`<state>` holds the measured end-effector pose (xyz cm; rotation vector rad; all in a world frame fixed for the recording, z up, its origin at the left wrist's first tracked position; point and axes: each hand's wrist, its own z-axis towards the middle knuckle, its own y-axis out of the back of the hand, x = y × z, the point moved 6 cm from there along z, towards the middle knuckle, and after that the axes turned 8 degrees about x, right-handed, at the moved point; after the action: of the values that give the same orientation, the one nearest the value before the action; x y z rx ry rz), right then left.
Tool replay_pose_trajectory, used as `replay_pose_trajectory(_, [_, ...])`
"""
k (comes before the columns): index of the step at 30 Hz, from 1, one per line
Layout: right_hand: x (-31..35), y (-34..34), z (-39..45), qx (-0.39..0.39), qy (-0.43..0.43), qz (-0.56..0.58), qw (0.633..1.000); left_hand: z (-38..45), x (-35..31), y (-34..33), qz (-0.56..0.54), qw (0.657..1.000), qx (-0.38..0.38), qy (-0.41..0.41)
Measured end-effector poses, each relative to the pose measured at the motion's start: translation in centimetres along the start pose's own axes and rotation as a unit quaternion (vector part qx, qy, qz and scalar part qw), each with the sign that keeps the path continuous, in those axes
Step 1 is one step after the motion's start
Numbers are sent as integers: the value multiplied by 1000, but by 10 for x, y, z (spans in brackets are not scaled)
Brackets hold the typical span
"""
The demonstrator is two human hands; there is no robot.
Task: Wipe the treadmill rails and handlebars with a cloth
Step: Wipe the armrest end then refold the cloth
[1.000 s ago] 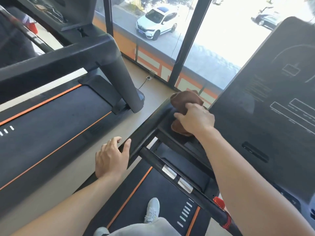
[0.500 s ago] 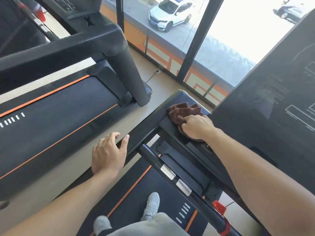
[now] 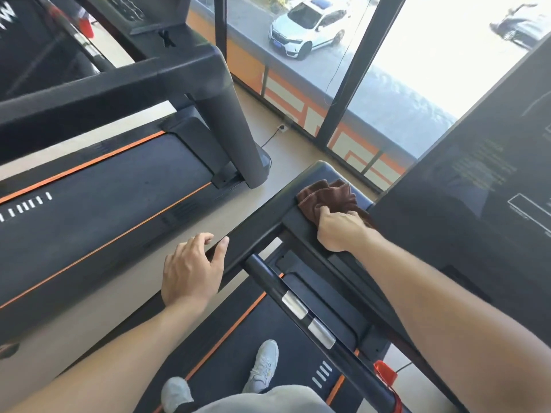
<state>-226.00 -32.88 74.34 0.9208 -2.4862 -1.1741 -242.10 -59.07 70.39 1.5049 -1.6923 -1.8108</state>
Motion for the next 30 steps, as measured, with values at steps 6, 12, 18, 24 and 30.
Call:
replay_pose_trajectory(6, [0,12,-7,-39,32,41,998,2,1,-3,17,1000,10,0])
replay_pose_trajectory(12, [-14,29,-20,-81,15,340,937,-1,-3,0,11,1000,10,0])
replay_pose_trajectory(18, [63,12,-47,-201,100,236,945,-7,-7,8,-18,999,10,31])
replay_pose_trajectory(24, [95,-21,11,-195,181,69,961,-7,-12,11,-13,999,2,49])
replay_pose_trajectory(30, [24,25,72,-204,89,142,965,-6,-9,8,-7,999,-10,51])
